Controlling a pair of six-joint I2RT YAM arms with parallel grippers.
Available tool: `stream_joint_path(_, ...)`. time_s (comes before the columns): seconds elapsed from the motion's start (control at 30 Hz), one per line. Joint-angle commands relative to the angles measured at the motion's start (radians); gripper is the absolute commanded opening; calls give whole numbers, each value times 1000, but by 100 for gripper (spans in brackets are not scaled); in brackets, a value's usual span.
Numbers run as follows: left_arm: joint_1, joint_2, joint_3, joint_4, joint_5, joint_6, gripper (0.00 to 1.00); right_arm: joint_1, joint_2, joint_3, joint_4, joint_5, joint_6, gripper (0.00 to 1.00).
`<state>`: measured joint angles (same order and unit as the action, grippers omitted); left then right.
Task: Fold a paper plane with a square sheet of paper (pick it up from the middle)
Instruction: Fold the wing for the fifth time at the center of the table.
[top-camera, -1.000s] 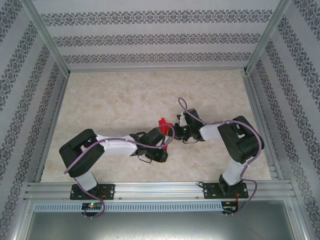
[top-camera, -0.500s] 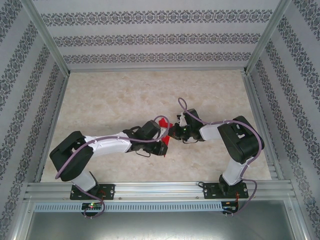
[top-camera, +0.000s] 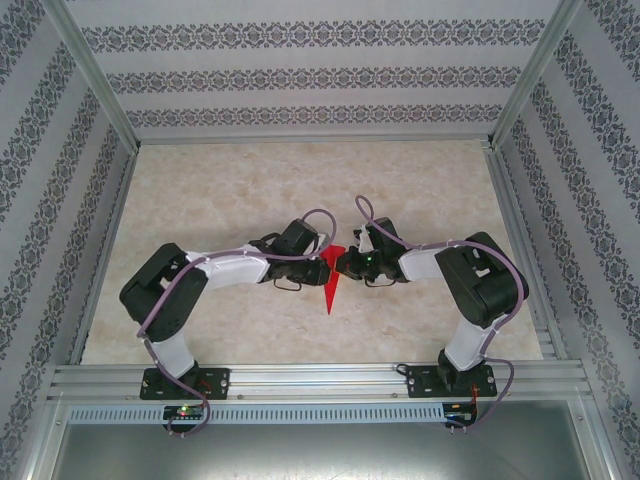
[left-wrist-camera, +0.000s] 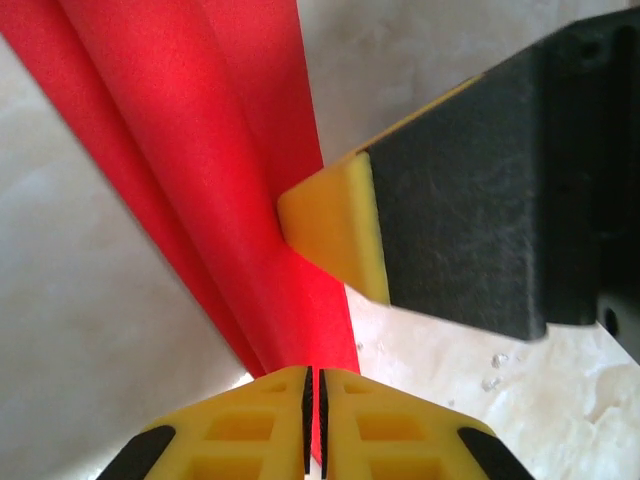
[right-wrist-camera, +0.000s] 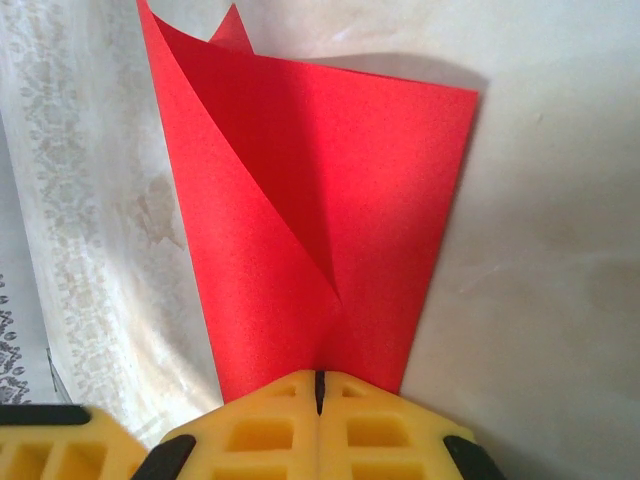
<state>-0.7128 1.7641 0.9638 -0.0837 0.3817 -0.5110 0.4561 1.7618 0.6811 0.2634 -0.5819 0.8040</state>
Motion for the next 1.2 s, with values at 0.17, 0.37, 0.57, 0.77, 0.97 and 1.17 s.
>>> stream_joint_path(0.17,24,93,51,33,18,42,12,13,23,-32,-137,108,-14,4)
stream_joint_path(0.37,35,129,49,22,29,41,12,9,-20,-34,-136,115,-11,6)
stream_joint_path(0.57,42,149,44,21,51,37,12,-13,-96,-67,-133,112,-6,9)
stream_joint_path(0.77,52,165,52,25,81,29,13,10,-164,-135,-35,57,82,8)
stream_joint_path(0.97,58,165,59,15,95,43,13,29,-195,-135,4,62,128,7)
stream_joint_path(1.17,58,155,47,47,120,56,12,23,-160,-99,46,66,149,5)
